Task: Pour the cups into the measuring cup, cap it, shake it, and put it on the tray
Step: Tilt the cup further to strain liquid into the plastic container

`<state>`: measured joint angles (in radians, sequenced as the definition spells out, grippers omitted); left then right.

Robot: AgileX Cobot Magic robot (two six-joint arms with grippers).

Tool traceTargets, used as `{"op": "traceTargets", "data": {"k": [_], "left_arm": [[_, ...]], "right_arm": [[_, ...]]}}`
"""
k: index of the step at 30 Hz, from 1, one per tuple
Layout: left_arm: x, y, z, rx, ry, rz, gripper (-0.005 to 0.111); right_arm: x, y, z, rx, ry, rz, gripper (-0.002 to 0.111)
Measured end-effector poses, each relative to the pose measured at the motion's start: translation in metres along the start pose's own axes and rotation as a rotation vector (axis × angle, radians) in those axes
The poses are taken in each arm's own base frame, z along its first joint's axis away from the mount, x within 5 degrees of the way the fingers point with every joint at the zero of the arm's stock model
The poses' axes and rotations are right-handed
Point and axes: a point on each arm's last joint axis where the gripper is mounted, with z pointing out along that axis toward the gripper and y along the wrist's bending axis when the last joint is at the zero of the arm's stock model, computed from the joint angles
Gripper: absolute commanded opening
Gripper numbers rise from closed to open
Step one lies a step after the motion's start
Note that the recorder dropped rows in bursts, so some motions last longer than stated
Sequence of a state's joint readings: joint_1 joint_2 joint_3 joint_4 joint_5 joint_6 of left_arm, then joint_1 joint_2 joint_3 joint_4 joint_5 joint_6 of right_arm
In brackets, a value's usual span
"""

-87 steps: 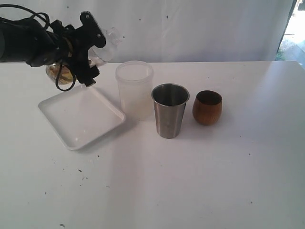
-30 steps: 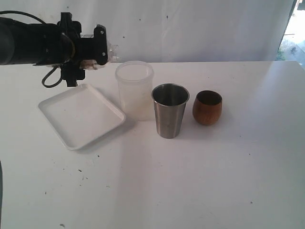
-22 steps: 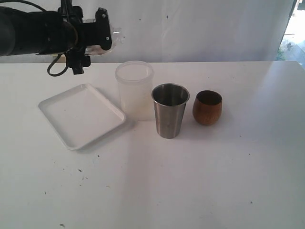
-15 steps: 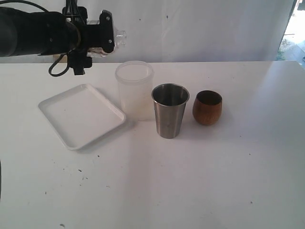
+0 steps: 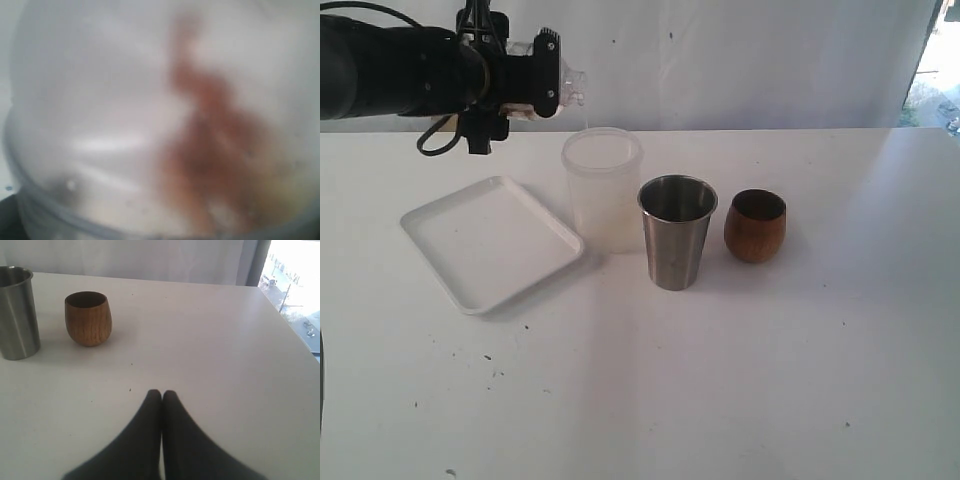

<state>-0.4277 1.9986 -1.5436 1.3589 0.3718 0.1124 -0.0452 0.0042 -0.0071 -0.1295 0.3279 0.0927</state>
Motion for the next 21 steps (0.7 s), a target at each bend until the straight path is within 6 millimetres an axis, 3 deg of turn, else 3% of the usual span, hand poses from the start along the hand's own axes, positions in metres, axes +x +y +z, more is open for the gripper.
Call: {"op": "traceTargets", "data": {"k": [21], "left_arm": [[0.0, -0.015, 0.014, 0.012, 0.04, 0.11, 0.0]], "right_arm": [[0.0, 0.0, 0.0, 0.0, 0.0, 0.002, 0.0]]}}
